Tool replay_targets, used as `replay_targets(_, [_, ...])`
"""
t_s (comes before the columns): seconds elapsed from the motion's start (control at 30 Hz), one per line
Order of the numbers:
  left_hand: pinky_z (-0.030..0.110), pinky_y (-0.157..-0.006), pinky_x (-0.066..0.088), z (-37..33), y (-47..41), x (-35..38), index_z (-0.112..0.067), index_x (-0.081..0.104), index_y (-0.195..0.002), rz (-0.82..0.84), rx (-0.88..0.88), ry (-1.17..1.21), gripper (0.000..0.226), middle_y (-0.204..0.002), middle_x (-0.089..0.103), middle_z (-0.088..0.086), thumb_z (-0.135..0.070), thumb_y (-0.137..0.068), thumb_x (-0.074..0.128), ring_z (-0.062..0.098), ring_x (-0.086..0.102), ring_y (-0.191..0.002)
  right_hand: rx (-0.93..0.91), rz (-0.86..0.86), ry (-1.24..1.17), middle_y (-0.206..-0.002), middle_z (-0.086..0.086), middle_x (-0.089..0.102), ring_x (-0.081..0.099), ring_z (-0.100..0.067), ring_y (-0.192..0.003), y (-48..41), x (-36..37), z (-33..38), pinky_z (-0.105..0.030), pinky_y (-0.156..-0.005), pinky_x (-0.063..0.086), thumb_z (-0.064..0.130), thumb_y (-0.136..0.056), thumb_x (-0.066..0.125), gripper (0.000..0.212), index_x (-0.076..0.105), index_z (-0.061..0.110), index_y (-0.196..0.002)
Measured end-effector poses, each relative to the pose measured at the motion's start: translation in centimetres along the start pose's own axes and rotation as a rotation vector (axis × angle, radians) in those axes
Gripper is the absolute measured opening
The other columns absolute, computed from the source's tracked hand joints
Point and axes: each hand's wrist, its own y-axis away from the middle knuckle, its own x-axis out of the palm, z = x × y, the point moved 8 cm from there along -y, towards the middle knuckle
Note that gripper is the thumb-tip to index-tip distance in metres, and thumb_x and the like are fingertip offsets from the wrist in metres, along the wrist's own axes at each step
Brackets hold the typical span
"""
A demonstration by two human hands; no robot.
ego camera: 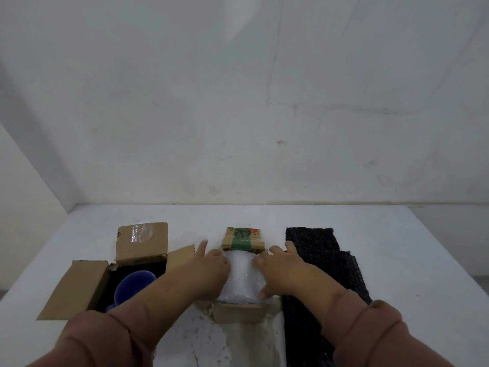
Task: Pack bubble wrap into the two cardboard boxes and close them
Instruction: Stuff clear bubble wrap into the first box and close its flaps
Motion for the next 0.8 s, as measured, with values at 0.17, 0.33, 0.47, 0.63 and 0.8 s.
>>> replay_targets(0.17, [0.067,-0.108,-0.016,0.1,-0.8,-0.3,-0.010,0.045,-0.135,0.037,-0.034,-0.017,0.049,-0.153,0.033,0.009,-0.009,-0.087,0.053,0.029,0.004,-0.147,0.070,0.071,0.004,-0.144,-0.008,0.041,0.029,-0.034,-0.132,-0.8,0.4,0.6,-0.064,-0.110,0.000,0.037,-0.084,0.059,0.082,0.011,0.019,-0.148])
replay_targets(0.33, [0.068,-0.110,-0.011,-0.8,-1.3,-0.6,-0.009,0.035,-0.140,0.041,-0.073,-0.088,0.063,-0.147,0.039,0.009,-0.024,-0.085,0.062,0.033,0.007,-0.145,0.152,0.073,0.010,-0.150,-0.009,0.031,0.025,-0.035,-0.137,-1.1,0.3,1.3,-0.063,-0.110,-0.002,0.026,-0.088,0.054,0.079,0.005,0.015,-0.149])
replay_targets(0.47, [0.066,-0.112,-0.009,-1.2,-1.1,-0.9,-0.007,0.029,-0.144,0.003,-0.092,-0.111,0.064,-0.149,0.032,0.015,-0.024,-0.089,0.056,0.037,0.009,-0.143,0.159,0.066,-0.057,-0.150,-0.007,0.030,0.026,-0.034,-0.135,-0.7,0.6,1.3,-0.061,-0.110,0.003,0.026,-0.085,0.057,0.083,0.006,0.018,-0.149])
replay_targets(0.63, [0.066,-0.112,-0.007,-0.1,-0.3,-1.5,-0.008,0.045,-0.135,-0.056,-0.115,-0.039,0.052,-0.141,0.037,0.017,-0.017,-0.085,0.058,0.037,0.026,-0.132,0.135,0.122,-0.309,-0.133,-0.004,0.046,0.032,-0.030,-0.126,-0.3,0.0,-0.5,-0.051,-0.104,0.018,0.018,-0.081,0.053,0.064,0.030,0.030,-0.139])
replay_targets(0.8, [0.056,-0.116,-0.003,0.1,-1.1,-2.8,-0.012,0.045,-0.134,-0.069,-0.073,0.129,0.043,-0.141,0.042,0.010,-0.013,-0.091,0.048,0.030,0.026,-0.137,0.055,-0.065,-0.308,-0.128,-0.004,0.054,0.046,-0.026,-0.118,-0.5,-2.7,-0.2,-0.040,-0.094,0.025,0.020,-0.089,0.046,0.040,0.049,0.026,-0.128])
